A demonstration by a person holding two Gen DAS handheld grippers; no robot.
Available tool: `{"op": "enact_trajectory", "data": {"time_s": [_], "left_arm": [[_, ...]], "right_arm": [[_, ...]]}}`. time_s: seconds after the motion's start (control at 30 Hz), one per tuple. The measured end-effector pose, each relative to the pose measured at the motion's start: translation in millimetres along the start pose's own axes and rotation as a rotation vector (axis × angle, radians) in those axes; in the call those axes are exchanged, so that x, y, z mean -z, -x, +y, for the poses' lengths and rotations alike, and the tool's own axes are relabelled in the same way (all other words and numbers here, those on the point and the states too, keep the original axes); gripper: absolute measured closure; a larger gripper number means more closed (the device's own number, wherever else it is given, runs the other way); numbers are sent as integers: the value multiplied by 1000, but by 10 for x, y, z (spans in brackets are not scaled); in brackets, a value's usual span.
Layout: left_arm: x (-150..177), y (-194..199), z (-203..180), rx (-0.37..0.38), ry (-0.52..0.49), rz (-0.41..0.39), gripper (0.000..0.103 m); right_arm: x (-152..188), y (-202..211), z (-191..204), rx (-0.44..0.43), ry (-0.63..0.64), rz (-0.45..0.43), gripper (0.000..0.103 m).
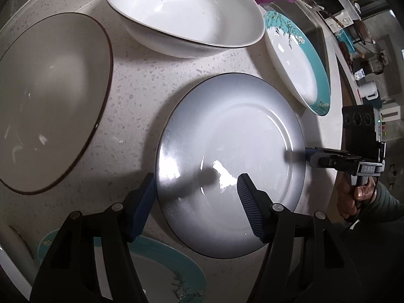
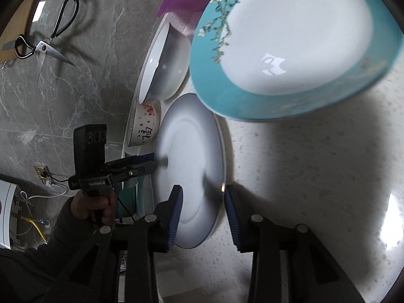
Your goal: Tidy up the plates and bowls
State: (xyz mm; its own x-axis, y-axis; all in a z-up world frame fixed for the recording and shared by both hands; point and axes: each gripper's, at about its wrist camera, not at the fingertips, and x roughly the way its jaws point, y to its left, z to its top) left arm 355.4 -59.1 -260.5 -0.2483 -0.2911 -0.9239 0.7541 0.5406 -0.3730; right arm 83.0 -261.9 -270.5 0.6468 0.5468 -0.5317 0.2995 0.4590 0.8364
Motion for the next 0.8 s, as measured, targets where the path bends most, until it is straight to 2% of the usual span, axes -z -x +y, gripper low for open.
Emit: {"op": "enact_trajectory", "data": {"time_s": [0.27, 0.33, 0.37, 0.47, 0.53, 0.7, 0.8], "left_arm": [[66, 27, -118, -99, -88, -3, 42], [64, 37, -116, -103, -84, -7, 42], [60, 50, -97, -94, -70, -13, 42], [65, 78, -53, -87, -50, -20, 45], [71, 98, 0, -79, -28, -24, 51], [75, 155, 157, -51, 42, -17, 78], [81, 163, 178, -53, 52, -21, 80]], "right_arm": [[-10, 15, -46, 14, -48, -58, 75], [-22, -1, -19, 72, -49, -38, 89], [-41, -13, -10, 92, -52, -22, 92], [-54, -27, 28, 117, -50, -4, 90], [-26, -21, 13, 107, -74, -13, 90], [-5, -4, 17, 119, -63, -17, 90], [-6, 26, -15, 106, -75, -22, 90]]}}
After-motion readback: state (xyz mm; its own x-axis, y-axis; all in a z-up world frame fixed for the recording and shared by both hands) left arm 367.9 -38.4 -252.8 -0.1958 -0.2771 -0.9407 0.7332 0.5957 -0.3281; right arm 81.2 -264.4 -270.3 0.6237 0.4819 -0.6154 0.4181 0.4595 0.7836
